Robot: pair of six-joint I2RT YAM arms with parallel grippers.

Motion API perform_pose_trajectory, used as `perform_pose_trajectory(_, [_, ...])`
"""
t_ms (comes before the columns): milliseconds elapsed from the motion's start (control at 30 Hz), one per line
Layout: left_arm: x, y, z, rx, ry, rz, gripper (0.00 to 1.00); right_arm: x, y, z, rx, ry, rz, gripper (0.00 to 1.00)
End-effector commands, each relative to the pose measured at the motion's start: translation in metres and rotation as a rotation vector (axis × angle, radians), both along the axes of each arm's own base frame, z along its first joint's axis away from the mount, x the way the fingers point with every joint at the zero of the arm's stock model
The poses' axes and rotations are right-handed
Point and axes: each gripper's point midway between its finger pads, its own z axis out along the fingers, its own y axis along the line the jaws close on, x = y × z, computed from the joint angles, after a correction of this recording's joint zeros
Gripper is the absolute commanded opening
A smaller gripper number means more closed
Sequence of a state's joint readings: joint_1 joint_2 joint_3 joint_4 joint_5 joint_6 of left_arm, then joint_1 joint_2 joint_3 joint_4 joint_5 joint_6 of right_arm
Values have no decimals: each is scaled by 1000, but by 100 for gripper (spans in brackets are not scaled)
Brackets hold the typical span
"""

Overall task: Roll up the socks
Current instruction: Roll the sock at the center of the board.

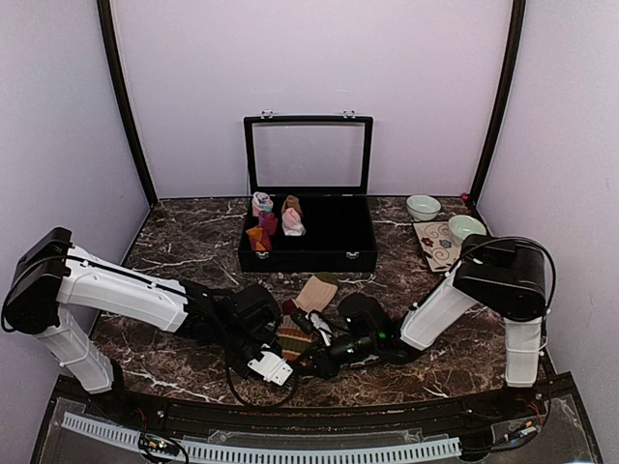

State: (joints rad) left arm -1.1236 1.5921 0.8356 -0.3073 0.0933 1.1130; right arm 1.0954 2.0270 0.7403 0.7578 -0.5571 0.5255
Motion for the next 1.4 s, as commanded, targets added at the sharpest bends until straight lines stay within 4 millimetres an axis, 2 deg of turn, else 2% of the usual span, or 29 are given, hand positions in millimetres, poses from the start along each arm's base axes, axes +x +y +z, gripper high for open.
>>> perform_pose_trajectory(0, [7, -2, -4, 11, -6, 28, 37, -16, -60, -80, -313, 171, -58, 0])
perform_pose_trajectory(333, [1, 4, -6, -4, 3, 18, 31, -17, -59, -82, -318, 188, -60, 0])
perform_pose_trajectory(367, [1, 4, -6, -9, -5, 17, 28, -16, -59, -81, -316, 189, -59, 0])
perform_pose_trajectory(467, [9, 2, -9, -24, -45, 36, 2, -14, -56, -79, -313, 185, -58, 0])
perform_pose_trajectory(667, [9, 3, -10, -28, -28, 63, 0, -7, -53, -69, -306, 131, -73, 4])
perform_pose_trajectory(700, [8, 5, -11, -22, -15, 69, 0, -5, -54, -66, -302, 117, -80, 7])
perform_pose_trajectory(767, [7, 8, -12, -16, 15, 87, 0, -3, -59, -61, -295, 90, -101, 24])
perform_pose_trajectory(867, [6, 12, -11, -7, 66, 100, 0, 2, -69, -53, -284, 43, -148, 40])
perform_pose_trajectory(900, [5, 14, -11, -2, 81, 100, 0, 3, -74, -52, -288, 29, -163, 76])
perform_pose_trajectory(933, [4, 15, -11, 1, 94, 98, 0, 4, -77, -48, -283, 11, -179, 96])
perform_pose_trajectory(1067, [-1, 19, -12, 27, 124, 80, 0, 13, -93, -29, -242, -79, -273, 99])
perform_pose_trajectory(1133, [-3, 21, -15, 48, 155, 89, 0, 29, -101, -2, -195, -204, -381, 99])
perform_pose_trajectory(1233, [0, 18, -12, 55, 207, 120, 0, 41, -121, 43, -142, -453, -562, 99])
perform_pose_trajectory(1300, [1, 17, -10, 59, 248, 135, 0, 56, -143, 51, -135, -456, -738, 99])
perform_pose_trajectory(1367, [2, 15, -10, 69, 285, 147, 0, 53, -150, 45, -99, -338, -792, 99])
